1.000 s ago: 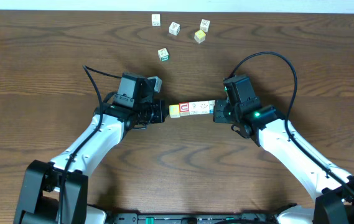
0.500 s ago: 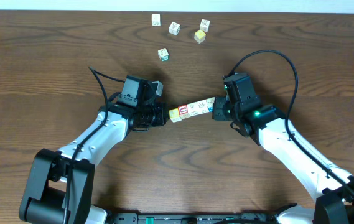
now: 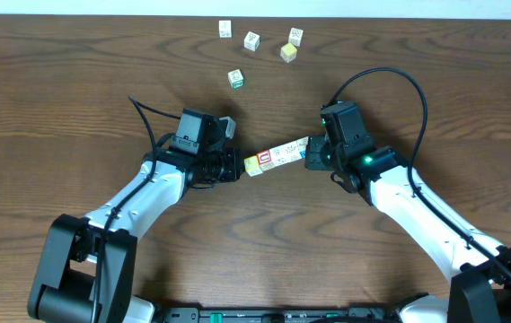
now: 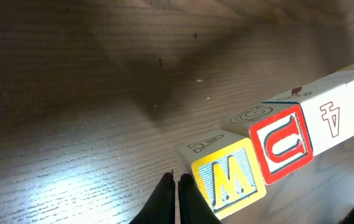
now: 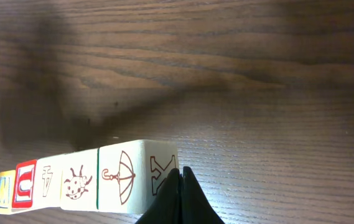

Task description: Lift 5 blocks

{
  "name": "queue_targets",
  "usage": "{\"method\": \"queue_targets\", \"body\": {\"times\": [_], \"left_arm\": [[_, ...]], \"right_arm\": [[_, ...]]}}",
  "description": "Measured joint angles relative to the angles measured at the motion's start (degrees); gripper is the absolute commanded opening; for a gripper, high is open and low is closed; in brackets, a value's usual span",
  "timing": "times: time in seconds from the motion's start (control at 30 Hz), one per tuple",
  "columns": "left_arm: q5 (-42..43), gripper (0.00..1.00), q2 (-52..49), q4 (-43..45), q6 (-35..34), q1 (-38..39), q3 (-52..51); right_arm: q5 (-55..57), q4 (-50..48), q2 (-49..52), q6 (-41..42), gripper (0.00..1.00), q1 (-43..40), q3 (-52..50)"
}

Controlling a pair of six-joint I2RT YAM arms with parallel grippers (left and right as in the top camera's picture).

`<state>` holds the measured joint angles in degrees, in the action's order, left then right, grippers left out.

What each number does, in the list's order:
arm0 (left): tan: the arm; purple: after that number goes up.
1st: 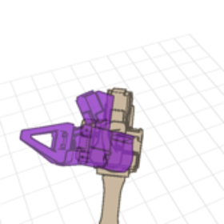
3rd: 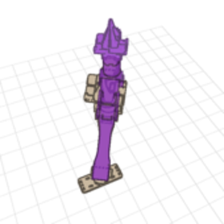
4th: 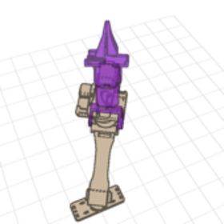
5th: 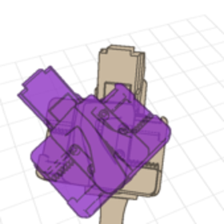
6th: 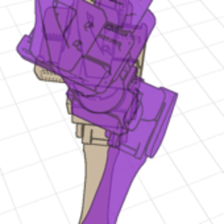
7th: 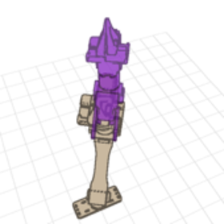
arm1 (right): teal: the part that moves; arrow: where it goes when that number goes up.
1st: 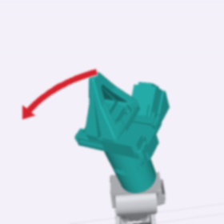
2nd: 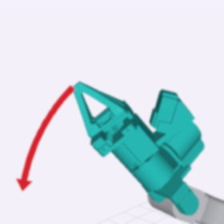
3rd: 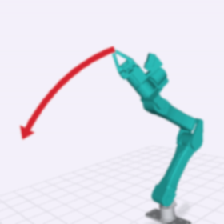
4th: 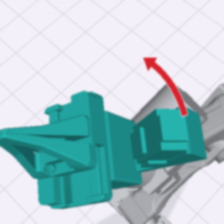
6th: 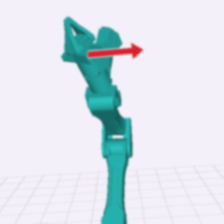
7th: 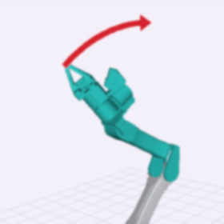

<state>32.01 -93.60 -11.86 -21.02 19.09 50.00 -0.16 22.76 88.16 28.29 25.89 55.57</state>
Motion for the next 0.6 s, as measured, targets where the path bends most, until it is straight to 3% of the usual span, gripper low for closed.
{"method": "queue_targets", "body": {"times": [0.6], "left_arm": [[-0.07, 0.07, 0.0, 0.5, 0.0, 0.0, 0.0]], "right_arm": [[-0.07, 2.25, 0.39, 0.0, 0.01, 0.0, 0.0]]}}
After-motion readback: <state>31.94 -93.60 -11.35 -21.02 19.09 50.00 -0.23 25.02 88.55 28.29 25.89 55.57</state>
